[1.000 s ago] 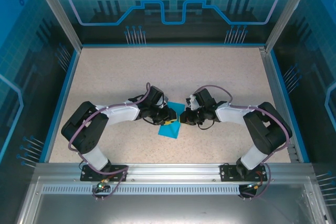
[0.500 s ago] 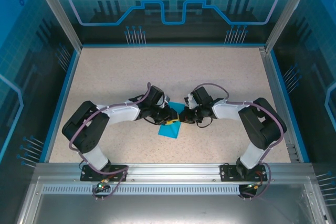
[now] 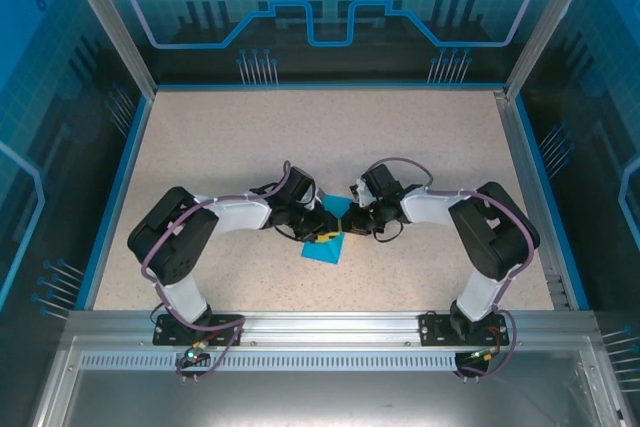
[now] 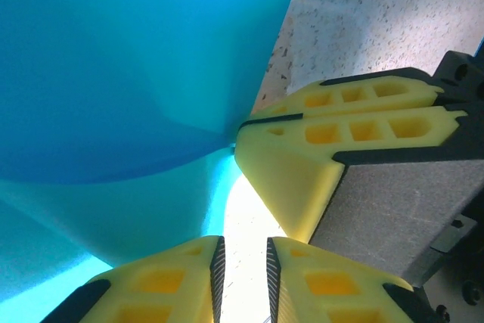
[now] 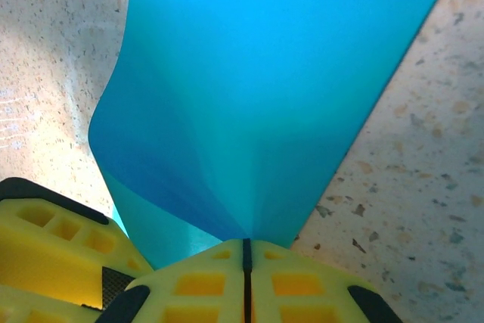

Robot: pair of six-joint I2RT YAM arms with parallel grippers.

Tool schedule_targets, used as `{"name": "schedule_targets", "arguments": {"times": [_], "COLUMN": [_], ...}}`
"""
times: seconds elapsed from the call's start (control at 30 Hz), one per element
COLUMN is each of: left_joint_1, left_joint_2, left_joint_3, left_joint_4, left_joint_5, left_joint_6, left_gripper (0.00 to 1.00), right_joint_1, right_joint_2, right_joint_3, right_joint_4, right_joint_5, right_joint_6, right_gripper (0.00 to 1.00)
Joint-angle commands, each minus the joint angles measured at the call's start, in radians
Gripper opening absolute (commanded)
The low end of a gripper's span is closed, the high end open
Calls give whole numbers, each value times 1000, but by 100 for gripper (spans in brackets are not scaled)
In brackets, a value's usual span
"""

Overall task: Fold a paper plane with a square sheet of paper (pick it up from the middle)
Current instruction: Fold the triangle a second time at the center of the table.

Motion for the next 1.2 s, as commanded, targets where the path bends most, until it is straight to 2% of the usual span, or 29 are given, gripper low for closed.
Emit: {"name": "schedule_targets", "arguments": {"times": [0.0,0.8,1.17], "left_joint_1": [-1,-2,-3], "left_joint_2": [20,57,61], "left_joint_3": [25,27,33], "left_joint_4": [-1,-14,-9], "left_joint_5": [31,24,33], "left_joint_6": [25,37,45], "left_gripper": [25,25,25], "right_joint_1": [-1,-7,-11], "right_joint_2": [17,53,22], "right_joint_3": [26,40,38], "right_joint_4": [-25,-38,-44], "right_joint_5": [9,19,31], "right_joint_6": [-18,-21,-24], "right_gripper": [9,9,9]}}
